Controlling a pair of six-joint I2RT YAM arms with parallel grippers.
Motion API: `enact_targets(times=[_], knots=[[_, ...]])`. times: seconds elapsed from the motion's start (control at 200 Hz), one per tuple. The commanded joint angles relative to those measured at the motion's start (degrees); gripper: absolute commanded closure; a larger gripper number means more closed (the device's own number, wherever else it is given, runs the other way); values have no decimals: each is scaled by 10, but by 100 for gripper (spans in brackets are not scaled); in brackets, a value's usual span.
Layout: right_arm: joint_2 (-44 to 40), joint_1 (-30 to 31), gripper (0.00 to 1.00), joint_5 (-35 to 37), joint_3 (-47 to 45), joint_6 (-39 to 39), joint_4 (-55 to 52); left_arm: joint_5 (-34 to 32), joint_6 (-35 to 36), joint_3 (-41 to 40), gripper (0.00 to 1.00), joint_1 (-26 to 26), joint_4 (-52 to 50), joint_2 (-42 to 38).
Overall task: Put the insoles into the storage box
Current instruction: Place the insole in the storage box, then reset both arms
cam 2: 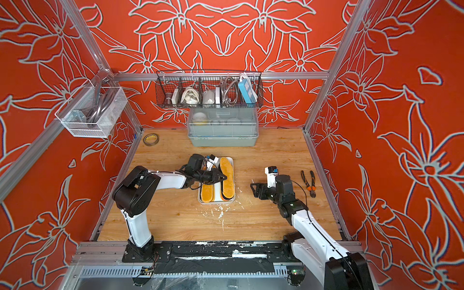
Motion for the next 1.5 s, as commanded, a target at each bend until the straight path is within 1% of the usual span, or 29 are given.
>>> enact_targets(times=[0.0,0.06,0.18,0.315,0.46,0.565,0.631,0.656,0.706,0.806,0.831,0.851,0.871,0.901,0.916,0.956,1.006,1.066,1.081,1.171,1.211,1.246,1.291,1.361,1.406,1.446,1.496], knots=[[3,2,23,10,6,-4,-2,-4,10,11,73,-2,-21,5],[4,2,23,9,6,-4,-1,-5,15,12,68,-2,-30,0],[7,2,23,10,6,-4,-2,-24,33,17,61,-2,-68,-20],[8,2,23,13,7,-4,-3,-51,61,25,50,-2,-120,-61],[8,2,23,15,7,-4,-3,-102,107,31,40,-2,-193,-131],[9,3,23,22,9,-5,-7,-160,150,34,37,-1,-255,-193],[10,2,23,25,15,-4,-13,-187,172,25,36,2,-269,-237],[10,2,23,26,21,-4,-18,-197,178,18,34,4,-268,-255],[13,2,23,32,34,-3,-31,-218,187,-3,31,13,-258,-291],[27,2,23,50,71,-4,-60,-263,199,-49,30,32,-235,-359],[33,2,22,56,82,-5,-69,-283,205,-61,30,34,-230,-377],[38,2,22,61,90,-6,-75,-303,210,-71,26,35,-228,-391],[43,3,22,68,98,-5,-81,-323,216,-81,25,36,-226,-405],[49,2,22,82,112,-4,-92,-362,225,-97,24,36,-223,-425],[52,2,21,90,118,-6,-97,-384,229,-104,22,37,-222,-437],[60,2,18,123,137,-10,-114,-440,240,-128,13,37,-218,-470],[67,3,14,186,155,-6,-132,-504,257,-175,2,39,-188,-519],[77,2,1,241,162,-9,-117,-571,275,-238,1,48,-137,-583],[79,2,0,254,165,-13,-111,-580,283,-253,1,52,-124,-596],[111,-1,0,343,183,-23,-88,-586,353,-346,1,77,-32,-668],[134,-2,0,364,190,-45,-71,-613,355,-375,2,89,-9,-685],[153,-3,0,387,193,-62,-48,-634,348,-390,1,104,-9,-692],[170,-5,0,401,193,-94,-19,-646,340,-401,2,127,-17,-691],[179,-9,0,425,160,-154,79,-641,342,-420,2,159,-8,-680],[176,-13,0,441,122,-184,158,-637,341,-439,2,179,27,-668],[175,-22,0,444,92,-201,219,-616,345,-458,1,200,70,-655],[170,-37,0,433,81,-207,222,-589,338,-471,2,227,114,-632]])
